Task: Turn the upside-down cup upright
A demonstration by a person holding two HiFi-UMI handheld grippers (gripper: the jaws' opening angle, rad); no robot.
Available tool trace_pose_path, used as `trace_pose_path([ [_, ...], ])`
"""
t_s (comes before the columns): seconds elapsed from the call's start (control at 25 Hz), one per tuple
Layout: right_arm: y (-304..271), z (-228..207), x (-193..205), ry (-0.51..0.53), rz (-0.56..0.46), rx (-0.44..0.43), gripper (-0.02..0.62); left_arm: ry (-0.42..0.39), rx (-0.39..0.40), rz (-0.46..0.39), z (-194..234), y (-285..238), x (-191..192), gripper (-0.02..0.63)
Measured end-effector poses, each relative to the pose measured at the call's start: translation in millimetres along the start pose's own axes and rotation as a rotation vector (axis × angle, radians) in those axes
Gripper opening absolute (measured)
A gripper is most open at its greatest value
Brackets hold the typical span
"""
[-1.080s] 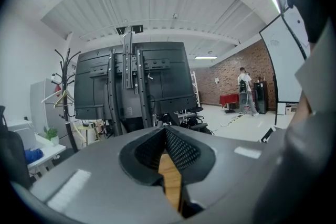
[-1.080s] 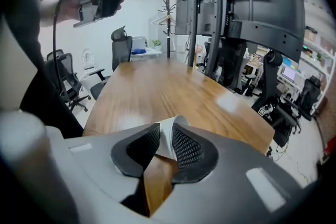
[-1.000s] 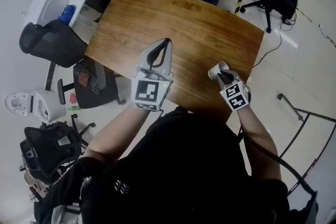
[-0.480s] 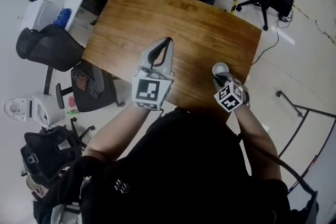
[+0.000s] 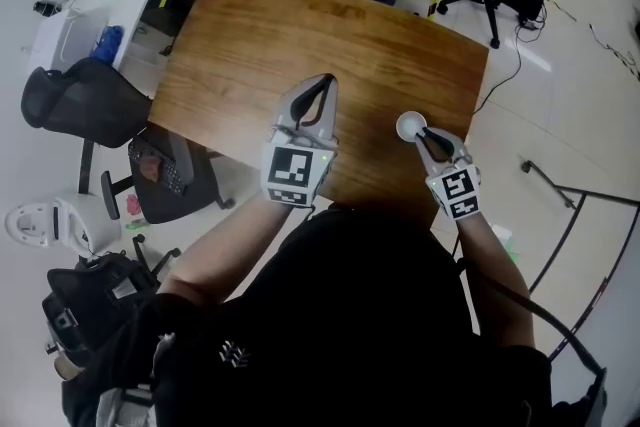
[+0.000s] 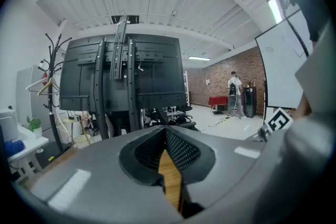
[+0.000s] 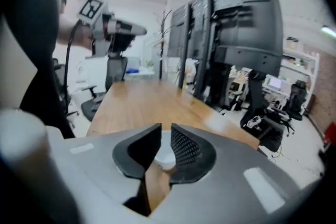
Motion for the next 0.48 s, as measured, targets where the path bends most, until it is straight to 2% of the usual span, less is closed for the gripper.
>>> trace_pose_path([
  [0.04, 11.3, -6.4, -0.8, -0.065, -0.074, 0.048, 0.021, 0.007, 0.014, 0.011, -4.2, -4.8, 5.1, 0.000],
  [0.08, 20.0, -12.0, -1.3, -0.124, -0.129, 0.091, 0.003, 0.018, 0.028, 0.032, -9.9, -11.7, 13.4, 0.000],
  [0.16, 27.8, -18.5, -0.4, -0.226, -0.188, 0.135, 0.003, 0.027, 0.054, 0.093, -27.8, -29.3, 36.8, 0.000],
  [0.24, 27.6, -20.4, 2.3, -0.324, -0.207, 0.153, 0.002, -0.011, 0.092, 0.114, -52.2, -42.4, 53.0, 0.000],
  [0.32, 28.2, -22.8, 2.8, -0.393, -0.216, 0.183, 0.002, -0.063, 0.146, 0.094, -72.5, -49.0, 55.1, 0.000],
  [0.48, 35.2, -27.5, 7.2, -0.438, -0.206, 0.236, 0.002, -0.129, 0.222, 0.069, -94.5, -54.7, 61.0, 0.000],
])
Point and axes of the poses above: the fingertips, and each gripper's own axes: y backward along the fingers, z to its left, x out of its underside, the point moved 9 cm from there along y, backward along the fingers, and after that the axes turned 11 degrees about z, right-handed, at the moved point
